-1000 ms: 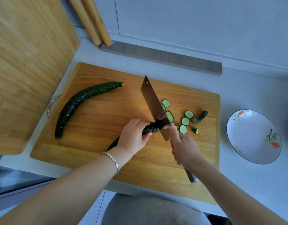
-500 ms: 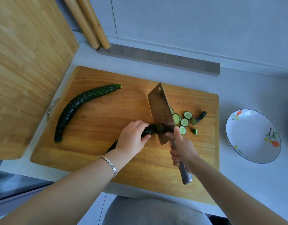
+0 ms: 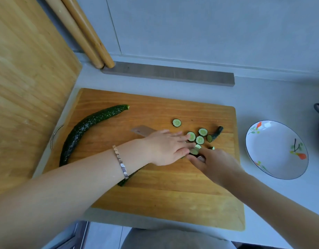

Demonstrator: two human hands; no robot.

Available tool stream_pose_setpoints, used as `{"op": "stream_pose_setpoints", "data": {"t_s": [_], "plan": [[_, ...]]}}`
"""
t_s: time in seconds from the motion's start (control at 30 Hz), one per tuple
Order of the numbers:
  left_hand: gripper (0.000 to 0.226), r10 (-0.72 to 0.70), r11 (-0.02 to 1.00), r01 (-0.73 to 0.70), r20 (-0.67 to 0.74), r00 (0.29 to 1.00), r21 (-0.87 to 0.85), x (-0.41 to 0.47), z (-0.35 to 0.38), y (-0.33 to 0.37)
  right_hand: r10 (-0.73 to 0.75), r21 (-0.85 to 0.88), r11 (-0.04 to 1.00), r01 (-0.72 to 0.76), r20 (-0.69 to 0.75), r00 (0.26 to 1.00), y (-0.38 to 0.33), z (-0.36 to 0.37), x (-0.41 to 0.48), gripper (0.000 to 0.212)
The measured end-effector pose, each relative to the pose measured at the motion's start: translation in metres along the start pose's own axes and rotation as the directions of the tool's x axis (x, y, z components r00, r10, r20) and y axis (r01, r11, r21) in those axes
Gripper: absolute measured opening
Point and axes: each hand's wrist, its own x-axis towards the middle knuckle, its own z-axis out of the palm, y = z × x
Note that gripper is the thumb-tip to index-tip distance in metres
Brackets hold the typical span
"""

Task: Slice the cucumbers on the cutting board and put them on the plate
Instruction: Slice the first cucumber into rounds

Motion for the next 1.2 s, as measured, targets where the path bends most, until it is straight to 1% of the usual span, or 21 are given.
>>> {"op": "stream_pose_setpoints", "data": {"t_s": [0.07,0.13,0.23,0.33,0.37,0.43,0.47,0.5,0.57,0.6,0.63,0.7,0.73,0.8,0.83,0.93,1.0,1.07,1.13,1.17,1.2], "plan": [[0.047,-0.005,0.996,0.015,0.112,0.994,-0.094,0.009,0.000,0.000,-0.075,-0.142,0.988,0.069,-0.040,0.996,0.004,-0.002,-0.001,0.050],[0.048,-0.020,0.992,0.041,0.176,0.984,-0.116,0.019,0.002,-0.002,-0.142,-0.238,0.963,0.126,-0.049,0.989,0.009,-0.004,-0.001,0.053],[0.048,-0.065,0.986,0.092,0.185,0.981,-0.139,0.032,0.002,-0.012,-0.207,-0.291,0.937,0.194,-0.017,0.978,0.012,-0.007,-0.004,0.052],[0.046,-0.100,0.976,0.131,0.179,0.979,-0.174,0.042,0.003,-0.023,-0.249,-0.282,0.931,0.232,-0.024,0.968,0.018,-0.005,-0.008,0.056],[0.046,-0.118,0.970,0.153,0.185,0.976,-0.189,0.044,0.003,-0.026,-0.266,-0.279,0.929,0.244,-0.045,0.963,0.021,-0.003,-0.008,0.064],[0.046,-0.173,0.953,0.213,0.190,0.966,-0.216,0.048,0.003,-0.033,-0.337,-0.264,0.918,0.297,-0.121,0.934,0.026,-0.001,-0.010,0.097],[0.047,-0.201,0.943,0.236,0.165,0.966,-0.233,0.049,0.001,-0.035,-0.353,-0.270,0.912,0.309,-0.133,0.926,0.028,-0.002,-0.012,0.112],[0.047,-0.219,0.934,0.240,0.107,0.970,-0.264,0.048,0.000,-0.037,-0.354,-0.268,0.912,0.310,-0.135,0.926,0.031,-0.001,-0.012,0.119],[0.051,-0.195,0.934,0.166,-0.061,0.979,-0.317,0.042,-0.004,-0.031,-0.348,-0.260,0.916,0.305,-0.138,0.927,0.037,0.001,-0.011,0.123],[0.057,-0.140,0.947,0.097,-0.119,0.983,-0.306,0.038,-0.007,-0.025,-0.336,-0.263,0.919,0.295,-0.128,0.933,0.037,0.000,-0.010,0.121],[0.065,-0.063,0.965,0.024,-0.142,0.988,-0.263,0.034,-0.009,-0.016,-0.346,-0.300,0.908,0.294,-0.139,0.928,0.037,0.001,-0.008,0.113],[0.075,0.062,0.990,-0.072,-0.091,0.994,-0.120,0.028,-0.007,0.003,-0.399,-0.377,0.875,0.303,-0.207,0.893,0.035,-0.001,-0.004,0.081],[0.072,0.077,0.995,-0.080,-0.052,0.996,-0.064,0.028,-0.004,0.008,-0.402,-0.384,0.876,0.292,-0.247,0.882,0.031,-0.004,-0.003,0.070],[0.059,0.028,0.999,-0.028,-0.018,0.999,-0.036,0.031,0.002,0.007,-0.403,-0.343,0.883,0.321,-0.201,0.893,0.026,-0.007,-0.005,0.060],[0.053,-0.008,0.999,0.008,-0.007,1.000,-0.041,0.034,0.004,0.002,-0.361,-0.297,0.903,0.310,-0.133,0.923,0.023,-0.007,-0.006,0.059],[0.045,-0.127,0.989,0.131,0.052,0.990,-0.072,0.041,0.004,-0.012,-0.322,-0.349,0.894,0.282,-0.061,0.945,0.023,-0.008,-0.008,0.061],[0.044,-0.219,0.970,0.223,0.056,0.974,-0.098,0.044,0.005,-0.020,-0.297,-0.365,0.892,0.269,-0.023,0.954,0.023,-0.010,-0.011,0.061],[0.047,-0.288,0.953,0.286,-0.008,0.958,-0.101,0.041,0.002,-0.027,-0.254,-0.370,0.900,0.230,-0.019,0.967,0.026,-0.012,-0.012,0.058],[0.052,-0.323,0.943,0.305,-0.150,0.934,-0.132,0.031,-0.009,-0.029,-0.180,-0.379,0.911,0.161,-0.015,0.984,0.029,-0.013,-0.013,0.054],[0.052,-0.329,0.941,0.297,-0.235,0.915,-0.160,0.023,-0.018,-0.026,-0.129,-0.338,0.935,0.112,-0.028,0.991,0.031,-0.013,-0.014,0.052],[0.050,-0.335,0.938,0.279,-0.330,0.882,-0.206,0.013,-0.027,-0.022,-0.066,-0.253,0.966,0.052,-0.047,0.997,0.031,-0.010,-0.015,0.051]]}}
